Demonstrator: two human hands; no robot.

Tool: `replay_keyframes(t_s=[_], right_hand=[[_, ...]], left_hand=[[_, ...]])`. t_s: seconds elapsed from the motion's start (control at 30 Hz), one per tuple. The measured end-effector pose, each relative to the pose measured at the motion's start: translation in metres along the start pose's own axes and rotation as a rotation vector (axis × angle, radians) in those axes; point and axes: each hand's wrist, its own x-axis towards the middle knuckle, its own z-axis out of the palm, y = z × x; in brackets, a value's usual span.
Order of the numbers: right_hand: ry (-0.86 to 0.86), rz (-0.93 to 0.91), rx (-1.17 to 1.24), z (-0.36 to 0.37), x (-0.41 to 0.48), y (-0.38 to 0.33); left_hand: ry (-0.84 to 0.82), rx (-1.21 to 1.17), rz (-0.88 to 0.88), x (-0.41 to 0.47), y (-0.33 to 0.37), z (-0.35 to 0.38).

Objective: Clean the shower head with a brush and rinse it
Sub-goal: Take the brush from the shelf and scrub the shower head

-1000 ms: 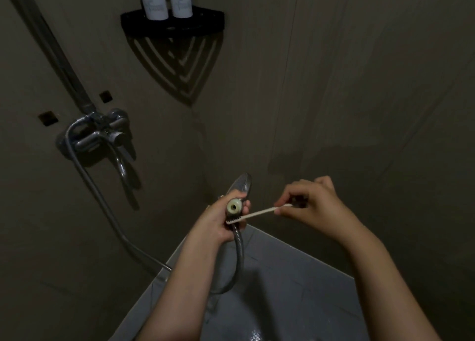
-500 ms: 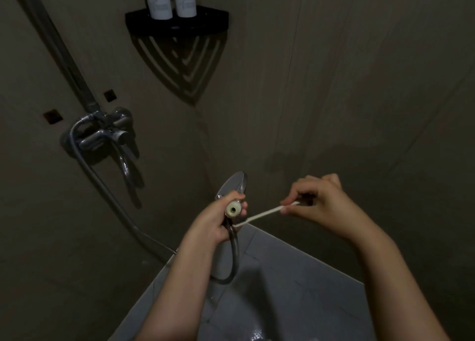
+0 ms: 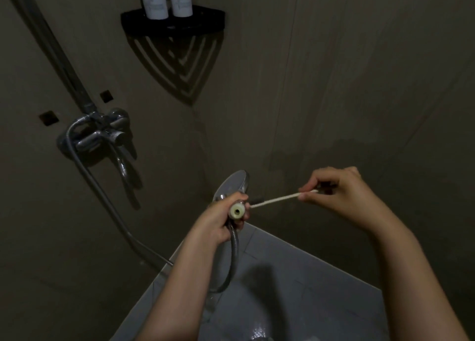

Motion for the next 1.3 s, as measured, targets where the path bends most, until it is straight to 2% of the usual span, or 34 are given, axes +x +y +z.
replay_keyframes(t_s=[0.13,0.27,0.43,0.53,0.73,1.07,1.3], right_hand=[[-0.138,0.069,0.126,0.006,-0.004,-0.005],[-0.087,0.062,0.096,0.03,-0.002,-0.007],[0.015,0.019,0.09,0.046,0.002,-0.01],[0.043,0.004,0.103,0.049,0.003,-0.009],[-0.043,0.004,0.17,0.051,0.001,-0.008],[0.007,0.066,0.207,0.038,-0.007,0.007],[-0.07,0.015,0.213,0.046,-0.001,0.001]], left_hand=[[0.086,-0.21,0.053,0.003,-0.001,0.011],[0.155,-0.445,0.105,0.001,-0.001,0.018],[0.167,-0.568,0.112,0.002,-0.001,0.022],[0.178,-0.581,0.101,0.002,-0.002,0.021],[0.19,-0.578,0.144,-0.006,0.002,0.021],[0.185,-0.542,0.146,-0.008,0.005,0.018],[0.215,-0.487,0.172,-0.008,0.001,0.022]])
